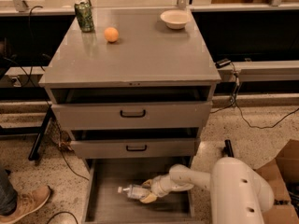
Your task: Pick blue plastic bottle from bottom drawer and place on counter
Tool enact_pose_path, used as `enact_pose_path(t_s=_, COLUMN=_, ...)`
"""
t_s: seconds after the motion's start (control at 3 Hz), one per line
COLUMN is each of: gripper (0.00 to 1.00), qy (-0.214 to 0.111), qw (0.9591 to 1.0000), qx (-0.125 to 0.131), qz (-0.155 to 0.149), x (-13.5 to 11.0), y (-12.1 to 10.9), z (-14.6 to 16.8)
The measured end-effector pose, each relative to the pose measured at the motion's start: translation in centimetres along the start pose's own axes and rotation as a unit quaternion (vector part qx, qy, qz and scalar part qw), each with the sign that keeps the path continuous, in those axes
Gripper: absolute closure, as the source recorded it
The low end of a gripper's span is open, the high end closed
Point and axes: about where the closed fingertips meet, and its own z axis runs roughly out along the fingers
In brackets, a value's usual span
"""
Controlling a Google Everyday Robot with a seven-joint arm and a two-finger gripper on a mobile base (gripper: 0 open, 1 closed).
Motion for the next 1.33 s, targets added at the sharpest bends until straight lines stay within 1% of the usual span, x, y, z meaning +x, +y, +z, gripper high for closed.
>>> enact_pose_path(t_s=0.33, gripper=1.00, qy=-0.044, qw=0.9974, qx=0.017, qz=-0.055, x=-2.6, y=1.4, z=-7.0)
enact_pose_path(t_s=0.67, gripper=1.00, qy=-0.029, qw=0.9937, qx=0.049, qz=-0.097, x=-4.7, y=2.8, z=-15.0)
enact_pose_path(t_s=1.0, gripper=1.00, qy=-0.007, qw=0.9884, qx=0.078, qz=-0.130, x=-7.5, y=5.4, z=-22.4)
enact_pose_path(t_s=1.33, gripper=1.00, qy=0.011, qw=0.9849, qx=0.085, qz=-0.151, x=-8.8, y=5.4, z=-25.0)
